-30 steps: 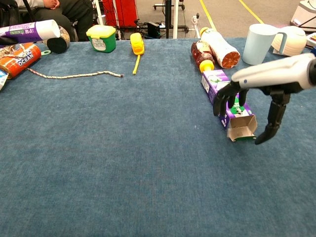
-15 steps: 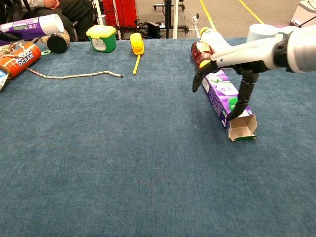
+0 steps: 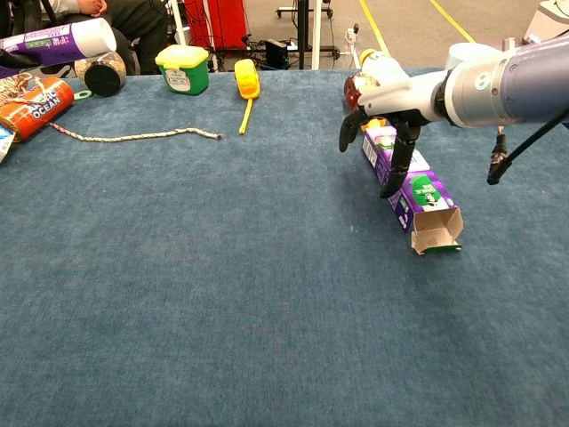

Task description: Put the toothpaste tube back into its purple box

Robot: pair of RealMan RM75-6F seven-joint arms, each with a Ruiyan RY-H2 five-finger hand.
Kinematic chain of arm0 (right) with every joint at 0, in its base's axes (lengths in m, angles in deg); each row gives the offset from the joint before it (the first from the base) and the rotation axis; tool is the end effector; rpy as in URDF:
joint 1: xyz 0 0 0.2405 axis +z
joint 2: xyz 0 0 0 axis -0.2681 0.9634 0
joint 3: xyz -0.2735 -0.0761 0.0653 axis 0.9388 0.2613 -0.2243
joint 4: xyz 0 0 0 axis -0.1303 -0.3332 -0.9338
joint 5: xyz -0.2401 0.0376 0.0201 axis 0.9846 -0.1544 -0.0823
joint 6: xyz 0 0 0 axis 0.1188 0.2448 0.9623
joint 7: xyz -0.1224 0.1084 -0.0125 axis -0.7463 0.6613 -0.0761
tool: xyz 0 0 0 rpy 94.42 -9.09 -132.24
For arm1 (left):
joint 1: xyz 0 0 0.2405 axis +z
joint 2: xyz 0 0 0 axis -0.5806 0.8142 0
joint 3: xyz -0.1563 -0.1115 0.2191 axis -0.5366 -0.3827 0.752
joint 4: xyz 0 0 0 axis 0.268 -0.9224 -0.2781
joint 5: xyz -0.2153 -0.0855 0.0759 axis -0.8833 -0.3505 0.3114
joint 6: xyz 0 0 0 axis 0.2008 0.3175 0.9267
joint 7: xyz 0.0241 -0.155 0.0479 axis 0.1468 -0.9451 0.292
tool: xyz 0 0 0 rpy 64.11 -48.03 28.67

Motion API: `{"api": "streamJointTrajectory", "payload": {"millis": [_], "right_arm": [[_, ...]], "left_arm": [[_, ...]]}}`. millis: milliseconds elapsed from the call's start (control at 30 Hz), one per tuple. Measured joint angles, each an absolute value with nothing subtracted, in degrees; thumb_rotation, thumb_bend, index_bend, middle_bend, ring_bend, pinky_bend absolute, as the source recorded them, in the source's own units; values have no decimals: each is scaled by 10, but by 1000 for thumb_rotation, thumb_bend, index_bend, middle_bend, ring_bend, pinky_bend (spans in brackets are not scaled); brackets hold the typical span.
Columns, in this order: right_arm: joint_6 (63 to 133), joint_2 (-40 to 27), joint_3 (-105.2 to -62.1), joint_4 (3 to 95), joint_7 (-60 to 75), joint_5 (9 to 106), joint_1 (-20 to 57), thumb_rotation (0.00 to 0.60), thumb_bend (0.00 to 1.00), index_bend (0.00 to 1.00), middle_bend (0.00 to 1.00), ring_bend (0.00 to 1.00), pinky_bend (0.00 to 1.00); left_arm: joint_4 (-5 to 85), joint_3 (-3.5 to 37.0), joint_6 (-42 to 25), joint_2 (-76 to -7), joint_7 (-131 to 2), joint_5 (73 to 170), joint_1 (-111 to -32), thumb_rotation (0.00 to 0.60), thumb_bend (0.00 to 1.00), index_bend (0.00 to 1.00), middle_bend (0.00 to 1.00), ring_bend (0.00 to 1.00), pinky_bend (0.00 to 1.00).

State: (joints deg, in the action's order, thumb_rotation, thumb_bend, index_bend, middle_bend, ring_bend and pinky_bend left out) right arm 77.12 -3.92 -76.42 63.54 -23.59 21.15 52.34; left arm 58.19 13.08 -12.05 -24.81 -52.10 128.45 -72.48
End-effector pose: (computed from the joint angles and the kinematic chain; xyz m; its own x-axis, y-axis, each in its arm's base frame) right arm -0.1049 -0.4424 -0.0509 0.5546 -0.4742 0.6838 -0.8309 -0.3597 0.4245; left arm -0.2236 0.4150 0.1137 0.5267 0.0258 0.8497 0.8248 -0.2575 -0.5034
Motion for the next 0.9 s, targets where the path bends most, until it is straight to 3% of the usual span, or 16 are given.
{"api": "streamJointTrajectory", "payload": {"millis": [300,900], "right_arm": [[777,-71,-748,563,-246,181,519,600,54,209,141,0,0],[805,-35,-735,557,-306,111,506,600,67,217,160,0,0]], "left_arm": [[577,131,-121,-249,-520,1281,-725,600,379,664,588,497,666],[577,135,-117,-256,-519,1285,-724,600,379,663,588,497,666]]}}
